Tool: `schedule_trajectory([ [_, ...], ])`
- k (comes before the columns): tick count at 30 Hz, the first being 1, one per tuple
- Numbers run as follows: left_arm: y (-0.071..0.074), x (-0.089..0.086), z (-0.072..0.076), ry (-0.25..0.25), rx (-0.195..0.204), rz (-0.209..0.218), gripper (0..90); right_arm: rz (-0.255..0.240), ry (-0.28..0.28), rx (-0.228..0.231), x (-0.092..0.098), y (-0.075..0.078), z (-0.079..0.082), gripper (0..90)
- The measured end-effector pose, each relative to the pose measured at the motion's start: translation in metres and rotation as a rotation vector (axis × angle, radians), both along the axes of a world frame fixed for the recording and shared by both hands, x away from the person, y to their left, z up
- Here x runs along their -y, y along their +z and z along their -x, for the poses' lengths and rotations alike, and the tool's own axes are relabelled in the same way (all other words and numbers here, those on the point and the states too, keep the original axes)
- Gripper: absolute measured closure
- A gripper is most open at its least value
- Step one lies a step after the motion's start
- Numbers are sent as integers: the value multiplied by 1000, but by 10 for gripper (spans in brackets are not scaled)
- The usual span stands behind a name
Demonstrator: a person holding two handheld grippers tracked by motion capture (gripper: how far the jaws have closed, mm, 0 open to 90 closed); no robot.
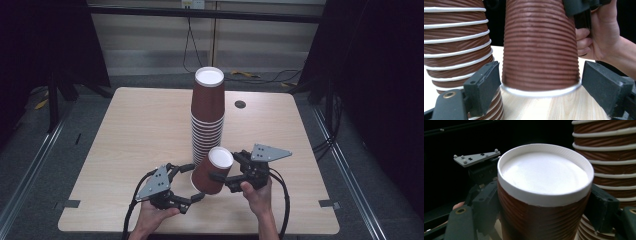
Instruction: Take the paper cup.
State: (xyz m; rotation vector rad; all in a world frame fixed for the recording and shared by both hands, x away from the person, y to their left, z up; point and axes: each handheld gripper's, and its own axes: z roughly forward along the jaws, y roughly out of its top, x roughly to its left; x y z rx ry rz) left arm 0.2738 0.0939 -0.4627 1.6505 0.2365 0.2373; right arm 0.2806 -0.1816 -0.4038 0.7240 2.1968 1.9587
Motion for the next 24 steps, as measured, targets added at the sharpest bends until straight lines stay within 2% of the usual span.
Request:
schedule_trajectory([
  [4,-1,4,-1,-12,-12,-12,111,-1,13,4,-3,-3,2,231],
  [8,-3,9,-2,-13,-17,-3,81,-3,26,-2,-7,-5,1,231],
  [12,-4,11,-3,-4,-22,-19,71,-1,37,-7,-11,-7,-1,231],
  [18,-4,13,-5,-14,-28,-2,69,-9,48,-7,-14,-7,-1,231],
  [24,-2,17,-6,-15,-20,-23,86,1,59,-7,-18,-9,-1,231],
])
